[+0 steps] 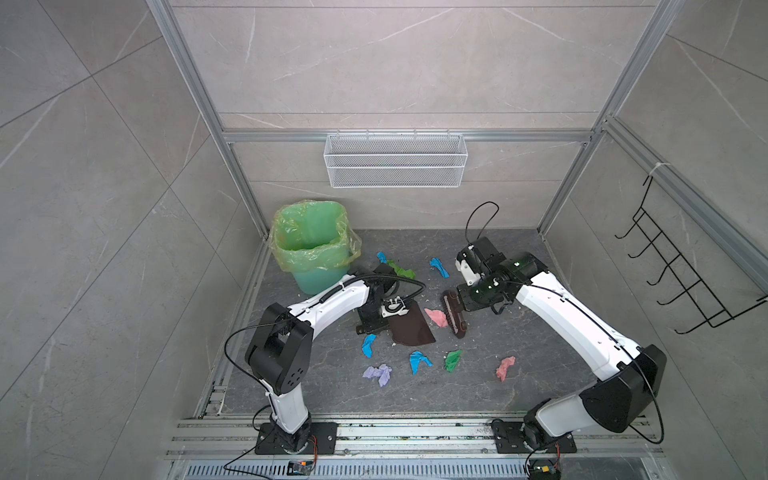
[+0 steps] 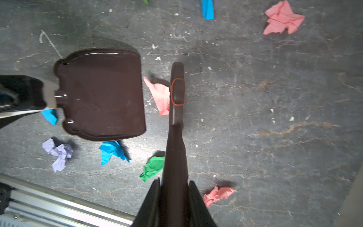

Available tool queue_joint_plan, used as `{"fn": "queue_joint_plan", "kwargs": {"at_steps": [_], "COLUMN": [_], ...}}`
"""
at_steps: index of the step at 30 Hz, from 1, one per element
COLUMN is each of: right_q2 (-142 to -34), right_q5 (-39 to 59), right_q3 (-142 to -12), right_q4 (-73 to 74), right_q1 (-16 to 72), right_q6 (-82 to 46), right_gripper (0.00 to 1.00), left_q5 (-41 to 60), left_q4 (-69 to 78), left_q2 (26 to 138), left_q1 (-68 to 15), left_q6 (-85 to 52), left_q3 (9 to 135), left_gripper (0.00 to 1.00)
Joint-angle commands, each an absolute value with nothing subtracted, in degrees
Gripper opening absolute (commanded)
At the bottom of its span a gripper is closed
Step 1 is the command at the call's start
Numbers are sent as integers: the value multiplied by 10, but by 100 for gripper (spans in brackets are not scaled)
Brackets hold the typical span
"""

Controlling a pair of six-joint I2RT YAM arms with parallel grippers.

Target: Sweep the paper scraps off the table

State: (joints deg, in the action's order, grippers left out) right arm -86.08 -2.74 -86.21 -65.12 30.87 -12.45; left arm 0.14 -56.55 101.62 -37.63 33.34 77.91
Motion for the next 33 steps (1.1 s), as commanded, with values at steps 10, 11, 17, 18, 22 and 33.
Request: {"fn": "queue_joint_plan", "kwargs": {"at_steps": [10,11,17,18,22,33], "right_q2": [-865,-865,-854,-849,-822,-789], "right_q5": [83,90,110,113,120,49], "right_q3": [-867,-867,-865,-866,-866,-885], "right_q4": [-618,-617,-612,-611,-602,-628], "right_q1": [322,323,323,323,323,322], "right_q6": [-126,-124,-96,-90,-73,-78], "right_gripper": [0,0,0,0,0,0], "left_q5": [11,11,12,12,15,17], "left_q4": [-529,-524,-497,-490,-467,-421], "left_q2": [1029,1030,1031,1031,1029,1015], "left_q1": [-379,-379,-379,-379,-379,-379], "left_q6": [319,318,314,312,307,301], "left_q3": [753,751,740,738,726,706], "left_gripper": [0,0,0,0,0,0]}}
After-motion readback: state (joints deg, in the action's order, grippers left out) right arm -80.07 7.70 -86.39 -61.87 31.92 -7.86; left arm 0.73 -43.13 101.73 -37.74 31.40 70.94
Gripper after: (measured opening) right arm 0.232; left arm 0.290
